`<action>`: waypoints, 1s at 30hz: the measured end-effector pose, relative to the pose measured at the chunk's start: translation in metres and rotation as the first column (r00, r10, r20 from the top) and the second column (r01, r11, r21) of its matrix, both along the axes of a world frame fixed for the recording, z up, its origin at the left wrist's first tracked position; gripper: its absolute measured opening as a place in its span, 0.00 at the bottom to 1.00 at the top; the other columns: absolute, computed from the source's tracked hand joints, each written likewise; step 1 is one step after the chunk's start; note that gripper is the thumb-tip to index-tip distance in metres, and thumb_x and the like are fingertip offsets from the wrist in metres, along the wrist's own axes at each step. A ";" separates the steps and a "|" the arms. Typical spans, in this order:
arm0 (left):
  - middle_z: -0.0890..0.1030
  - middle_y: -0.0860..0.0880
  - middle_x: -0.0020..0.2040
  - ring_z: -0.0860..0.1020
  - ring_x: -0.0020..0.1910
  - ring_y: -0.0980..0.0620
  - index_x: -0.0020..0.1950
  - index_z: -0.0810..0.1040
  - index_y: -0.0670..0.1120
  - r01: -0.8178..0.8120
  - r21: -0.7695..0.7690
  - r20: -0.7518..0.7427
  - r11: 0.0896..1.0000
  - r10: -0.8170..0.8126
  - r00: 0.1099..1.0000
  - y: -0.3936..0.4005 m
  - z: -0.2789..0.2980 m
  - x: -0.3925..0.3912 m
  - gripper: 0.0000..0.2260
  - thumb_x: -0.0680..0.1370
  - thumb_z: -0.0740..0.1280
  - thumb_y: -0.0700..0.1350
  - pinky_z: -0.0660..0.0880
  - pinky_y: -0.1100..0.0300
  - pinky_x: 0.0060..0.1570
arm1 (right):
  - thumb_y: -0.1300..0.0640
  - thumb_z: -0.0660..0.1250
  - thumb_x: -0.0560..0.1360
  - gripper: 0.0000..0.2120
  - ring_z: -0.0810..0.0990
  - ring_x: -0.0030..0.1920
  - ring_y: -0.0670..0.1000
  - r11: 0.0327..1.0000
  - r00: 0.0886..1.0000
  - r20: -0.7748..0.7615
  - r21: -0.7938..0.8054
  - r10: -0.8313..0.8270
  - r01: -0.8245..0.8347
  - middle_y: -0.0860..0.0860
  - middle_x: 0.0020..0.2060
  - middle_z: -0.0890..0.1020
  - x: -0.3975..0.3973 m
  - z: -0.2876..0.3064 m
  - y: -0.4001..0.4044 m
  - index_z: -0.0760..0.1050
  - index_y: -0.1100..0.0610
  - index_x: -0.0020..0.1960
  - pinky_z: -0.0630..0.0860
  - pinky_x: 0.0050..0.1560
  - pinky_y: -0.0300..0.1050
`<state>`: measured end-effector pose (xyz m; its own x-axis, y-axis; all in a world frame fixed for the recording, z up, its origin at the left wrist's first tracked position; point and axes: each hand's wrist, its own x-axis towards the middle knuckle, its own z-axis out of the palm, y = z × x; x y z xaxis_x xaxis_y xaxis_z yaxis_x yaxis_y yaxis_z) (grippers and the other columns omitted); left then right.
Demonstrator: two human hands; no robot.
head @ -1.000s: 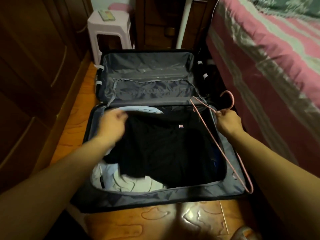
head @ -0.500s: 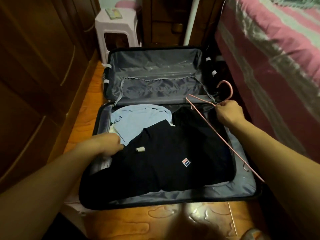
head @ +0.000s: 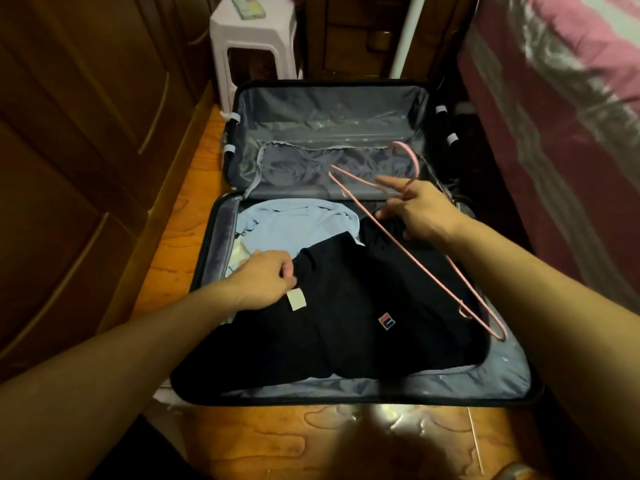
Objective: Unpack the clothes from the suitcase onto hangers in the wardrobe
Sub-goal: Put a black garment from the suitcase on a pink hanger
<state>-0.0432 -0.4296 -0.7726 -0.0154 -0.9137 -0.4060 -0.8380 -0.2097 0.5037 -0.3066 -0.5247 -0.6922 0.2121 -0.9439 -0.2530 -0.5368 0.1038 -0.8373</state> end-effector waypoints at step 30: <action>0.81 0.49 0.43 0.80 0.42 0.41 0.49 0.81 0.48 0.302 -0.630 0.263 0.716 -0.168 0.950 0.040 0.061 -0.016 0.14 0.68 0.64 0.37 0.76 0.50 0.35 | 0.65 0.74 0.69 0.22 0.77 0.39 0.38 0.768 0.736 -0.217 0.170 0.641 -0.618 0.42 0.41 0.80 0.060 -0.042 0.046 0.78 0.45 0.57 0.72 0.46 0.34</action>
<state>-0.0587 -0.3896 -0.7119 -0.2567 -0.9266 0.2748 -0.9008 0.3324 0.2794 -0.2461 -0.4785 -0.7342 0.6697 -0.5912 -0.4495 -0.6902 -0.2721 -0.6705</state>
